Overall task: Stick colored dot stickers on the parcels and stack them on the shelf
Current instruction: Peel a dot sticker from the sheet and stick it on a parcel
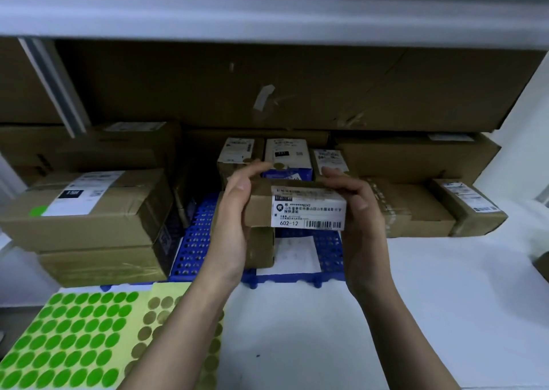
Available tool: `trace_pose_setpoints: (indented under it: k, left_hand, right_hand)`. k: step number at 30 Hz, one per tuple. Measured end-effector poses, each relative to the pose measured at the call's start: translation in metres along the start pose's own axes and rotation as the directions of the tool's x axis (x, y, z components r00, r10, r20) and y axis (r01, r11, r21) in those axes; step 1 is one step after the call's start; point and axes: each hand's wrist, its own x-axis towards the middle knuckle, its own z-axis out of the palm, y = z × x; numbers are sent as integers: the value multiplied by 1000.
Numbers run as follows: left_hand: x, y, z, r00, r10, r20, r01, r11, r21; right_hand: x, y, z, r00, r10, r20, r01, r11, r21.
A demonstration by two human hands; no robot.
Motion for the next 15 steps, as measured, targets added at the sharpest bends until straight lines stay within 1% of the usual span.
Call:
trace_pose_setpoints:
  k: [4,7,10,15]
  left_hand:
    - [-4,-4,0,985,169,45,-169,985,-19]
    - [-5,-3,1,966,249,65,-247,968,-47]
    - [-5,0,1,962,267,54,-262,961,-86]
    - [-7,3,1,967,252,15,-250,963,-96]
  right_hand:
    - [-3,-1,6,997,-56,-45,59,996,62]
    - [-4,-1,8,988,-139,-63,144,985,91]
    - [-5,-1,11,972,-228,-47,231,971,62]
    - [-7,-2,15,955,-295,-30,296,955,16]
